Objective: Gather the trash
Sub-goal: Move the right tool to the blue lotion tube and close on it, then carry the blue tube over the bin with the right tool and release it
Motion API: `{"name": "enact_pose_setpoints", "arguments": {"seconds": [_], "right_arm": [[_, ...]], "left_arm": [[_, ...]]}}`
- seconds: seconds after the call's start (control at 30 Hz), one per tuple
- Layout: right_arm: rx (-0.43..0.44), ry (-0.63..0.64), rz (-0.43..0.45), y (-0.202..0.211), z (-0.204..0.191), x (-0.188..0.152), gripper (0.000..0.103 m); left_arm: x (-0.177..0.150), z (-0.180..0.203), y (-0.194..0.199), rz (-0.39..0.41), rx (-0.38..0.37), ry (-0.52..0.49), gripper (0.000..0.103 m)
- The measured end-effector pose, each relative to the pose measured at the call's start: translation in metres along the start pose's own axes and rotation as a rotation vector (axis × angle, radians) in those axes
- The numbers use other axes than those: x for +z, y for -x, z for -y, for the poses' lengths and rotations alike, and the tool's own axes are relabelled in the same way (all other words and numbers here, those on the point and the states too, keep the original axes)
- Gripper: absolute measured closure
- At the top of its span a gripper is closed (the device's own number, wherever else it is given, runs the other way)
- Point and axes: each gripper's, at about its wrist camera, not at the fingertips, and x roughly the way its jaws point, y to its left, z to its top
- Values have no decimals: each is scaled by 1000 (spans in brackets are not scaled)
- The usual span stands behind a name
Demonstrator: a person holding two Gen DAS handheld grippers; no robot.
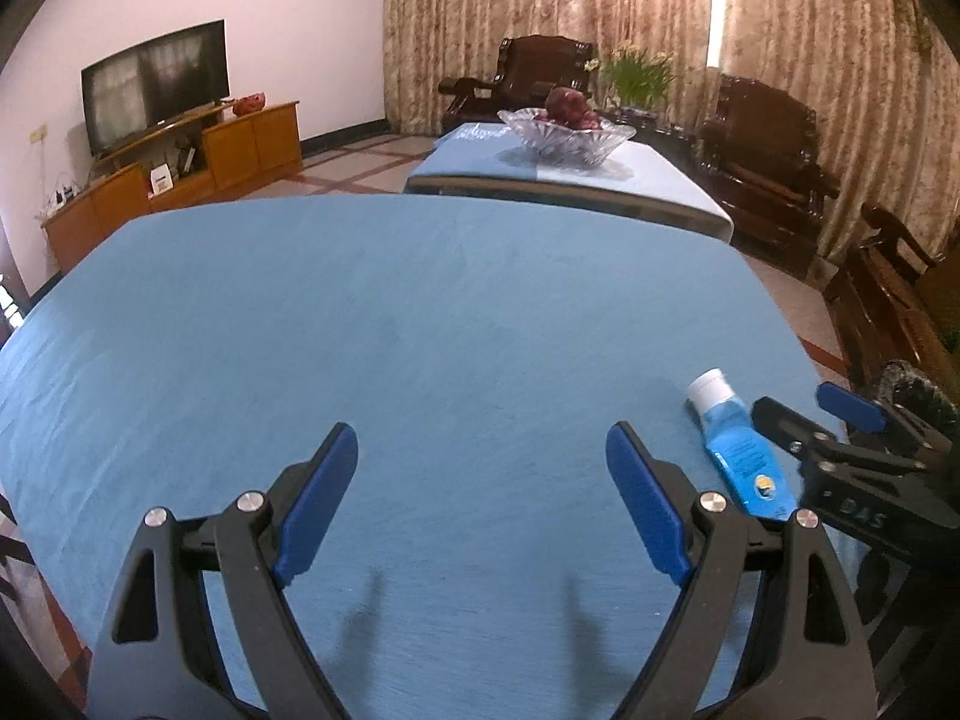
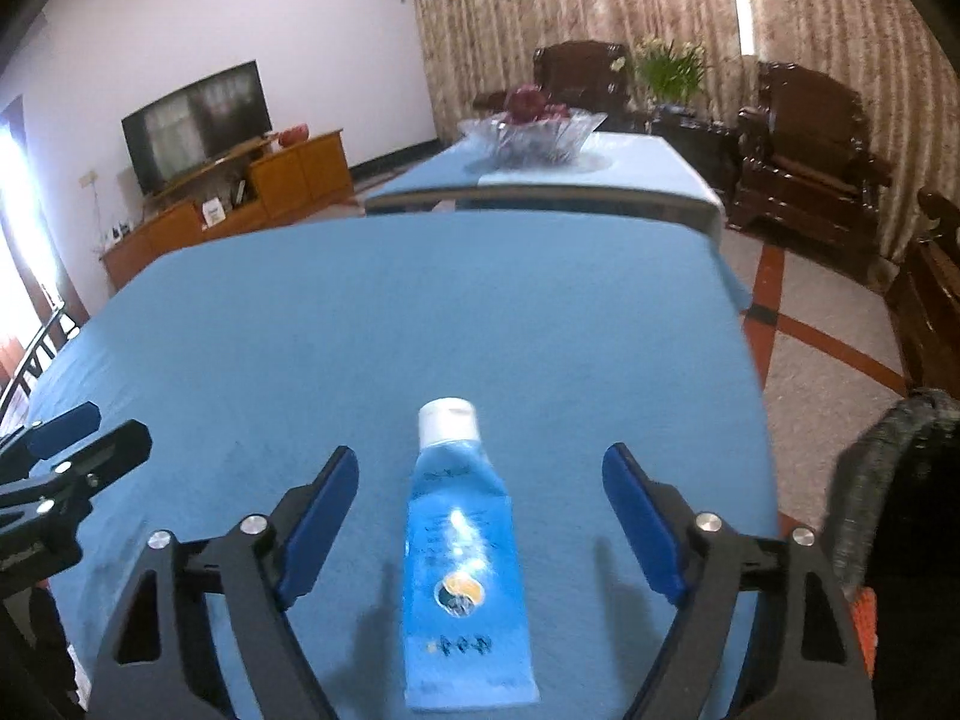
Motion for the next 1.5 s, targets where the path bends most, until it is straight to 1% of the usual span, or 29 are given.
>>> {"name": "enact_pose_setpoints", "arguments": {"seconds": [0.2,0.3,0.47,0.53,0.63,0.8,0.93,1.07,1.3,1.5], "right_arm": [[7,-2,-45,-16,2,4,30],[7,2,-67,-21,4,6,36],[3,22,-110,-29,1,4,40],[6,24,-140,-34,0,3,51],[-6,24,-158,-37,0,2,61],[-1,23,-158,-33,0,1,62],[14,8,-148,-19,1,2,62],[28,0,-131,-4,5,9,62],[31,-40,-62,45,22,20,62],[3,-64,13,92,41,28,62]], "left_arm": [[0,3,-9,-9,3,-5,21],[-6,3,-11,-15,1,-6,21],[-9,3,-14,-27,0,-1,21],[-9,3,-15,-29,-1,0,21],[-9,5,-15,-30,-1,1,21],[-8,6,-14,-28,-2,1,21],[-7,11,-11,-16,-6,-7,21],[-5,18,-9,-11,-17,-14,21],[0,37,4,17,-43,-29,21],[9,62,23,60,-64,-48,21]]}}
